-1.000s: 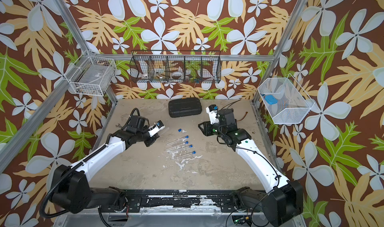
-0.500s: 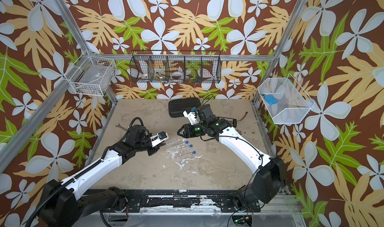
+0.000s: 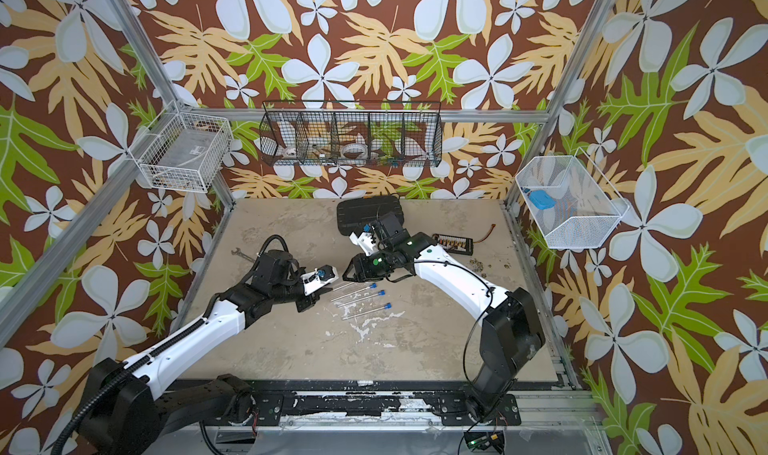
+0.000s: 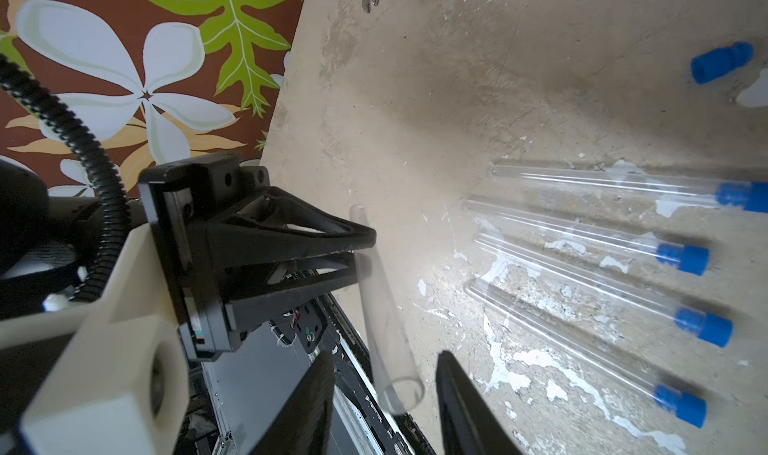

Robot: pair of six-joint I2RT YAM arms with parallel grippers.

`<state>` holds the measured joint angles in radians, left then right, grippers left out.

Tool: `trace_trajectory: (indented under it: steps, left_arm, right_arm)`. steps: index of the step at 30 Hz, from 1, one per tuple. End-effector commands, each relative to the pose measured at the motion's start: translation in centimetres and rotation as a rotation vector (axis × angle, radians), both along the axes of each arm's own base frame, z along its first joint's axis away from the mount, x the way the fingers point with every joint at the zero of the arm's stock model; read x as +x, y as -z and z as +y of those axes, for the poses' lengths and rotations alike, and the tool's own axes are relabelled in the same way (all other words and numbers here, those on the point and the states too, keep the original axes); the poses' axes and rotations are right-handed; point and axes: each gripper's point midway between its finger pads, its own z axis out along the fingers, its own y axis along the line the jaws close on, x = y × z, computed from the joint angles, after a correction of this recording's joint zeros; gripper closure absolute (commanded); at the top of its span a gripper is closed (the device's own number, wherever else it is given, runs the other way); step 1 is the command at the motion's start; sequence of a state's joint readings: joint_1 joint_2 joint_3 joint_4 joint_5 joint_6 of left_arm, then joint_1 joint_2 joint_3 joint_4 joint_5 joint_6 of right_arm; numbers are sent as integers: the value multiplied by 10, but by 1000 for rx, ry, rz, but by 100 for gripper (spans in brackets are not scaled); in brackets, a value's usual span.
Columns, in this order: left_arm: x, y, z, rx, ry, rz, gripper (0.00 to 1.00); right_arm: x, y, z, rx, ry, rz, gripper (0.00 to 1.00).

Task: Insert stoppers into test tubes
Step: Pick up the test tube at the center of the board.

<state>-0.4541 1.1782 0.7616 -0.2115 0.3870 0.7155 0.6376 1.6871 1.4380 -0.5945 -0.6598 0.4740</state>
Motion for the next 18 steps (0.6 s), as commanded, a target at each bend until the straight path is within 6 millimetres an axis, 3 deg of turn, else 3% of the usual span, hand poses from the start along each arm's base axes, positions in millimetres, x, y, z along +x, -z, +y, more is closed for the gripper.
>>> trace_trajectory:
  steps: [1, 18]
  left_arm:
    - [1, -6, -4, -20, 21, -24, 98]
    - [-2, -9, -6, -29, 44, -33, 98]
  right_arm:
    - [-5, 0, 6, 10, -25, 22, 62]
    - [-1, 7, 13, 17, -16, 46, 71]
